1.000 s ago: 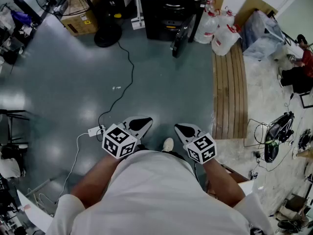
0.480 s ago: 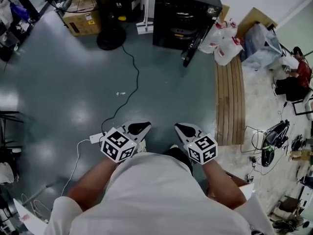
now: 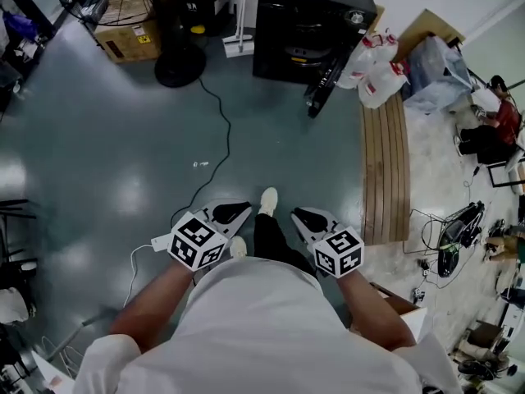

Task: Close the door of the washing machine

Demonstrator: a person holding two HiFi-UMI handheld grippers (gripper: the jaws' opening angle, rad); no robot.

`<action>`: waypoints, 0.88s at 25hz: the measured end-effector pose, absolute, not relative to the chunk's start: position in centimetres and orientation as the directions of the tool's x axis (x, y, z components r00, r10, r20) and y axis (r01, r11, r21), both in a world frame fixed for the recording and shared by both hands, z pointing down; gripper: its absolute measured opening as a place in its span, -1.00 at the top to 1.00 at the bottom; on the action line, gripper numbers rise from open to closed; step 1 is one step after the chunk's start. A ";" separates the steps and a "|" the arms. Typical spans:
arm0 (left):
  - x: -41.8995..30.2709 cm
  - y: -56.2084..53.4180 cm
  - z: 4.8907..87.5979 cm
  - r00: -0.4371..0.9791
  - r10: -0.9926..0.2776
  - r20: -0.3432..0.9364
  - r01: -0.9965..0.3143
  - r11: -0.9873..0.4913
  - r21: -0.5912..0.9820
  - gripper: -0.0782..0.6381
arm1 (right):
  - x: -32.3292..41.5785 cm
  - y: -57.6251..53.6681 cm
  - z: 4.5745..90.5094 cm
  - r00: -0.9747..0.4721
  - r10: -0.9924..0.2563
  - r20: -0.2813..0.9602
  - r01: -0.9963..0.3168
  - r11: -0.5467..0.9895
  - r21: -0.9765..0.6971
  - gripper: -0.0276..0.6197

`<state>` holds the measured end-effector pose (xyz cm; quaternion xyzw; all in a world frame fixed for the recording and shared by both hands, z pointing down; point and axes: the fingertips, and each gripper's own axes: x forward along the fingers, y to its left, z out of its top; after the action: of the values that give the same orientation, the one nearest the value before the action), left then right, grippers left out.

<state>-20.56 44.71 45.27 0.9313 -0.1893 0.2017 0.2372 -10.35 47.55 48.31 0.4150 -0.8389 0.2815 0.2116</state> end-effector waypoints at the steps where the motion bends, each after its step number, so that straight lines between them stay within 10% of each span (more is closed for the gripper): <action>1: -20.4 43.5 45.4 0.842 -0.261 0.472 -0.454 -0.815 0.360 0.72 | -10.1 46.2 48.5 -0.568 -0.578 0.586 -0.814 0.502 -0.294 0.76; 22: -11.4 23.0 44.0 0.818 -0.255 0.515 -0.484 -0.789 0.378 0.72 | 0.1 22.4 49.7 -0.576 -0.592 0.564 -0.817 0.450 -0.362 0.71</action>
<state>-11.44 23.02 43.97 0.9187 -0.2013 0.2246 0.2551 0.11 22.41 49.73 0.4233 -0.8319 0.3096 0.1812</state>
